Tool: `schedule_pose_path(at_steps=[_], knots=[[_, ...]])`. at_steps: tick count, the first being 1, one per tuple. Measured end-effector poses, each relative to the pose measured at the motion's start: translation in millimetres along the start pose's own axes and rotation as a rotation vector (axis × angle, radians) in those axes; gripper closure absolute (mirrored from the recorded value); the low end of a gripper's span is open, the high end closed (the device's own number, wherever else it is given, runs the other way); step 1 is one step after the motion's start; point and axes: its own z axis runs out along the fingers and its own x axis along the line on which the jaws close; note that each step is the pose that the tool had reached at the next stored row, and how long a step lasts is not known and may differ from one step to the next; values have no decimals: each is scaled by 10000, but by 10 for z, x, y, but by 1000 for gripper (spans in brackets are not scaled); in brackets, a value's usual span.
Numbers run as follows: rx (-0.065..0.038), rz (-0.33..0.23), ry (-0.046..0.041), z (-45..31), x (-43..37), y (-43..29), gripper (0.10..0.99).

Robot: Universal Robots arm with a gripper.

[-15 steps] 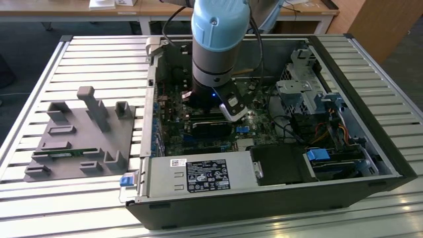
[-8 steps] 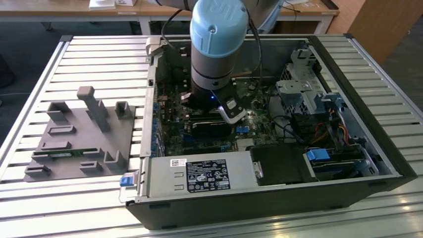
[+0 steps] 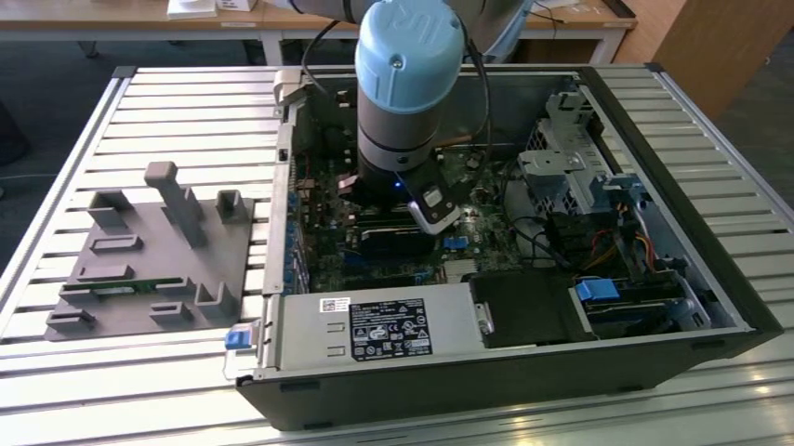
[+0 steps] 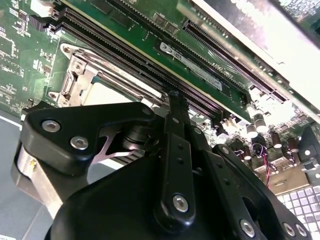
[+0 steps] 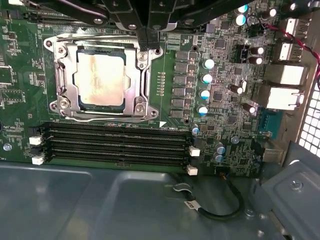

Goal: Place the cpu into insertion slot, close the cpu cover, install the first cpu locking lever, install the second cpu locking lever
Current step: 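Install the second cpu locking lever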

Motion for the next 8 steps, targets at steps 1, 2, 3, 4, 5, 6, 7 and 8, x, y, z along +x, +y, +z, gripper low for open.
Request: schedule_pose_path(at_steps=[1, 2, 3, 4, 5, 6, 7, 8], knots=[[-23, 0, -1, 3, 0, -1, 980], [-43, -1, -2, 7, 0, -2, 980], [-65, -1, -3, 10, 0, -4, 980], [-90, -1, -4, 14, 1, -5, 980], [-116, -1, -6, 17, 2, -6, 980], [-145, -2, -7, 20, 4, -7, 980], [-176, -3, -9, 23, 6, -7, 980], [-204, -2, -10, 26, 10, -8, 980]])
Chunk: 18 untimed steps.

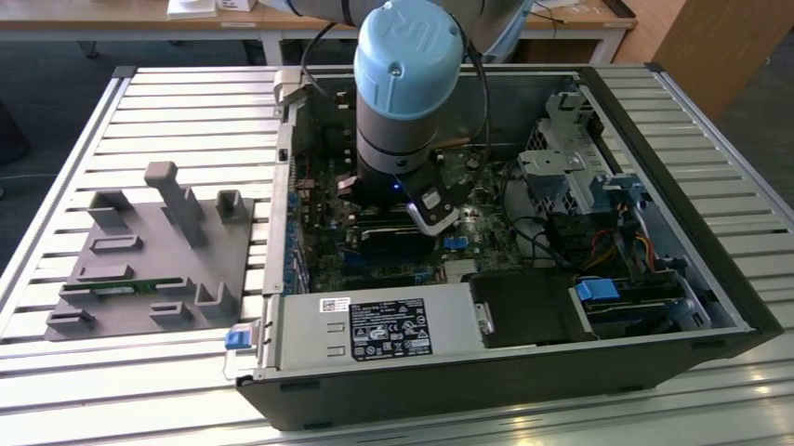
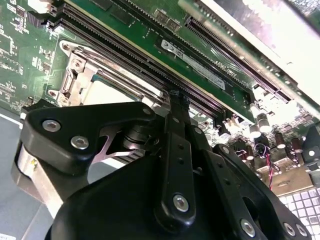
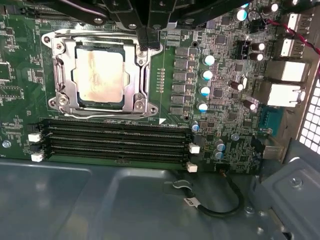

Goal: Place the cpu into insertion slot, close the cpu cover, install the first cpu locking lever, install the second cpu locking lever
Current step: 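Install the second cpu locking lever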

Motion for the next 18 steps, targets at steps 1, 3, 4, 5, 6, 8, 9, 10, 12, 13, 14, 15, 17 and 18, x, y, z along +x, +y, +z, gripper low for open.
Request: schedule_pose_path(at_steps=[1, 3, 4, 5, 6, 8, 9, 10, 12, 13, 14, 15, 17, 18], knots=[[-29, 0, -1, 3, 5, -1, 980], [-68, -1, -3, 12, 19, -3, 980], [-87, -1, -5, 17, 25, -4, 980], [-108, -1, -5, 21, 31, -6, 980], [-129, -1, -5, 24, 34, -7, 980], [-174, -1, -9, 32, 40, -6, 980], [-189, 0, -9, 37, 42, -4, 980], [-199, -1, -10, 41, 44, -2, 980], [-208, -2, -9, 50, 46, -1, 980], [-209, -2, -8, 53, 47, -2, 980], [-208, -2, -8, 53, 48, -2, 980], [-209, -1, -8, 54, 49, -1, 980], [-214, -2, -10, 53, 49, 0, 980], [-217, -3, -13, 45, 49, 3, 980]])
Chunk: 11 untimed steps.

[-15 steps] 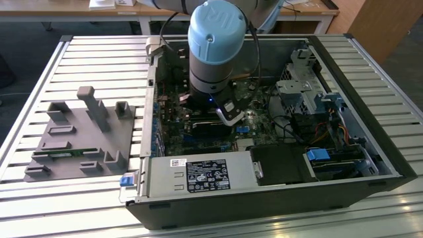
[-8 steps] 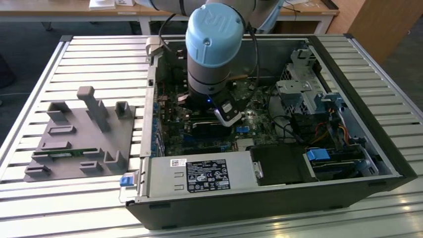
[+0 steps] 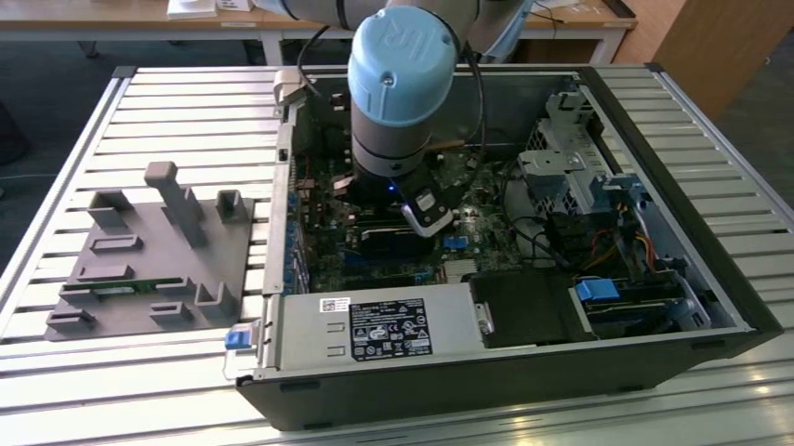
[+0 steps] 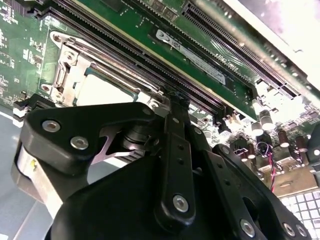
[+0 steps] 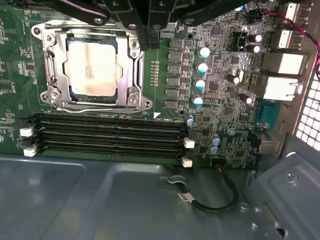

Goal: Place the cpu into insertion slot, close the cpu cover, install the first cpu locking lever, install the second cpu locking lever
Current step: 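Install the second cpu locking lever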

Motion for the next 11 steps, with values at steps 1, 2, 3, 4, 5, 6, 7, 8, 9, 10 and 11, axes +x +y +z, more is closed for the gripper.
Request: schedule_pose_path(at_steps=[1, 2, 3, 4, 5, 6, 7, 8, 9, 10, 11], knots=[[-5, 0, -2, -14, -1, 6, 980], [-4, 0, 0, -35, -1, 14, 980], [1, 1, 3, -65, 0, 24, 980], [0, 1, 0, -94, -1, 35, 980], [3, 1, 3, -123, -1, 46, 980], [4, 1, 3, -150, -1, 57, 980], [3, 1, 2, -176, -2, 67, 980], [3, 1, 2, -201, -2, 77, 980], [4, 1, 3, -220, -2, 84, 980], [5, 2, 3, -240, -2, 91, 980], [4, 1, 3, -256, -3, 97, 980]])
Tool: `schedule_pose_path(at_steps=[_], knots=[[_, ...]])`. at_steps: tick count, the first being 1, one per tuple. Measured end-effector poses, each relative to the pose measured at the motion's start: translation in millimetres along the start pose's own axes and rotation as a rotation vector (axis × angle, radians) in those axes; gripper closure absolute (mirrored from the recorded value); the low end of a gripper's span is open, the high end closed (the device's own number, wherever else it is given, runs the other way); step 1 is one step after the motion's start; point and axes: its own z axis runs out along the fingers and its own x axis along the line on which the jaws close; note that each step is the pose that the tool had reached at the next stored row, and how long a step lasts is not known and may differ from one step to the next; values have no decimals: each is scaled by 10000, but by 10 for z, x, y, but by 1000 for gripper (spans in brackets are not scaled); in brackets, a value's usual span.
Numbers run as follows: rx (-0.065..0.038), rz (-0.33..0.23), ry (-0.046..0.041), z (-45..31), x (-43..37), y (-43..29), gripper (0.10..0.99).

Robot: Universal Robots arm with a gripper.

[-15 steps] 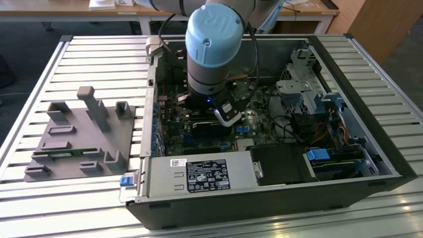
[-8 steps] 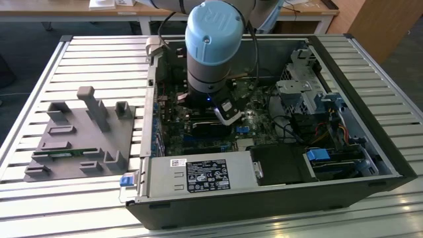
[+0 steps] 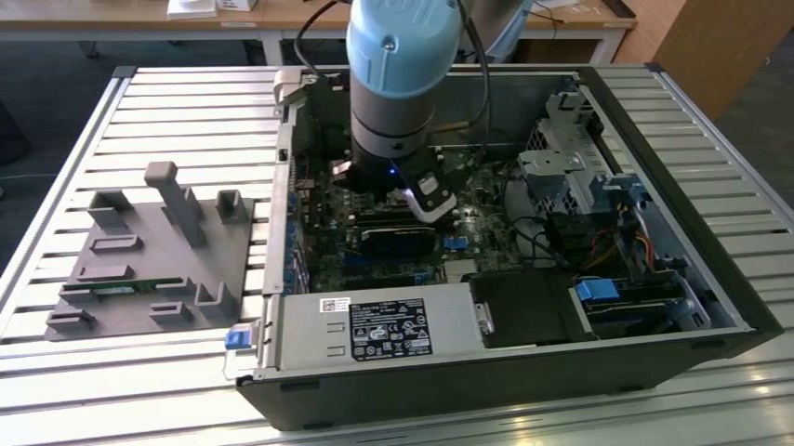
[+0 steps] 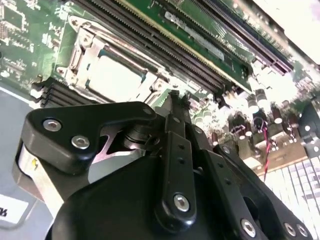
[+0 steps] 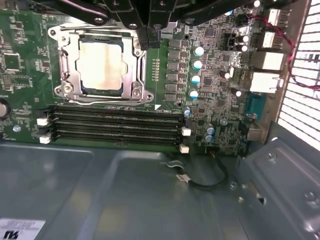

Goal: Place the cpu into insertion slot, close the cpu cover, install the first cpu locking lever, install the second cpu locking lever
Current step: 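Install the second cpu locking lever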

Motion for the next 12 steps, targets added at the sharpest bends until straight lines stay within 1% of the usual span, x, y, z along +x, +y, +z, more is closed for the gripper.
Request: schedule_pose_path(at_steps=[9, 12], knots=[[0, 1, 0, -121, -1, 45, 980], [-3, -1, -1, -132, -2, 50, 980]])
